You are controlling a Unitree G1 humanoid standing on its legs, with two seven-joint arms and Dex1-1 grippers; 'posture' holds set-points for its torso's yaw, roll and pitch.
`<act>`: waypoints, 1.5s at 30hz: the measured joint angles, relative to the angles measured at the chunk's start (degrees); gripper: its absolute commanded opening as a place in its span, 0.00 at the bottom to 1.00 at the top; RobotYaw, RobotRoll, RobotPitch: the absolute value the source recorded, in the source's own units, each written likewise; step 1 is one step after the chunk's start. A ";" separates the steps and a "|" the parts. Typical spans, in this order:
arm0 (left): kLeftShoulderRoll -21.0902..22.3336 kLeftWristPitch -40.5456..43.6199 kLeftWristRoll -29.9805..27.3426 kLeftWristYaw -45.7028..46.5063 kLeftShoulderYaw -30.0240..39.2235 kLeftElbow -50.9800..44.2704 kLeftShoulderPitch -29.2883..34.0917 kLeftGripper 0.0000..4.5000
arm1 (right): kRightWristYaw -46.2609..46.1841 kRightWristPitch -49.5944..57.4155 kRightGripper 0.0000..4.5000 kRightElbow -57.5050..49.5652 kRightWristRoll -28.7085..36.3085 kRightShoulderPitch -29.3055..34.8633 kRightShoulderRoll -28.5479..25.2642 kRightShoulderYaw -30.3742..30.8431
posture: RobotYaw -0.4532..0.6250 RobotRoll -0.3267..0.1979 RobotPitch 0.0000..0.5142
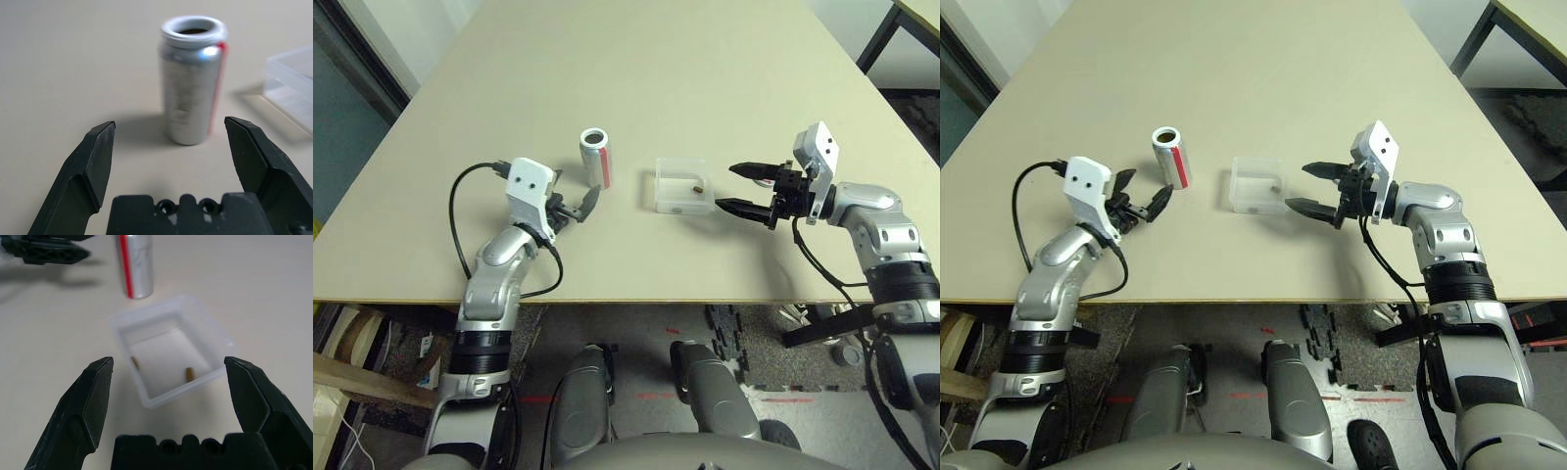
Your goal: Pour the medicine from the bottle into the box.
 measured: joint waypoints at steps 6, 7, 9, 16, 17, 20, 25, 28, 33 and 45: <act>5.00 1.23 -2.03 0.56 5.50 3.12 -3.42 1.00 | -5.04 1.90 1.00 -1.46 2.75 1.56 0.10 -4.46 | 0.27 0.62 0.32; 5.84 1.28 -2.20 0.56 6.28 4.75 -4.72 1.00 | -6.28 2.26 1.00 -1.78 3.41 1.58 0.27 -5.59 | 0.27 0.62 0.32; 7.40 1.43 -2.49 0.52 7.37 7.63 -6.67 1.00 | -8.41 2.57 1.00 -2.13 4.39 1.61 0.31 -7.55 | 0.26 0.62 0.32; 13.45 -1.13 -2.19 0.31 9.88 23.09 -14.45 1.00 | -15.48 2.59 1.00 -2.22 5.48 3.77 0.07 -13.58 | 0.24 0.62 0.33; 14.04 -2.28 -1.87 -0.01 9.81 25.91 -15.43 1.00 | -16.62 2.19 1.00 -2.21 5.47 4.02 0.07 -14.46 | 0.24 0.62 0.33; 15.37 -5.60 -1.08 -0.37 9.60 33.14 -17.24 1.00 | -19.91 0.85 1.00 -1.46 5.37 4.45 -0.10 -16.67 | 0.23 0.62 0.33; 16.21 -10.07 0.19 -0.47 9.25 41.68 -20.77 1.00 | -23.87 -2.01 1.00 1.70 4.33 4.59 -0.56 -17.76 | 0.23 0.62 0.35; 16.62 -12.68 0.73 -0.46 8.99 46.04 -22.69 1.00 | -26.74 -4.38 1.00 5.08 3.05 4.57 -1.37 -18.40 | 0.24 0.62 0.36; 16.95 -15.30 1.54 -0.46 8.80 51.31 -24.00 1.00 | -29.58 -6.70 1.00 8.89 1.97 3.55 -2.23 -19.36 | 0.25 0.62 0.38; 18.59 -18.79 2.69 -0.67 8.24 57.69 -25.80 1.00 | -30.75 -8.42 1.00 11.79 1.77 2.59 -2.29 -19.27 | 0.25 0.62 0.40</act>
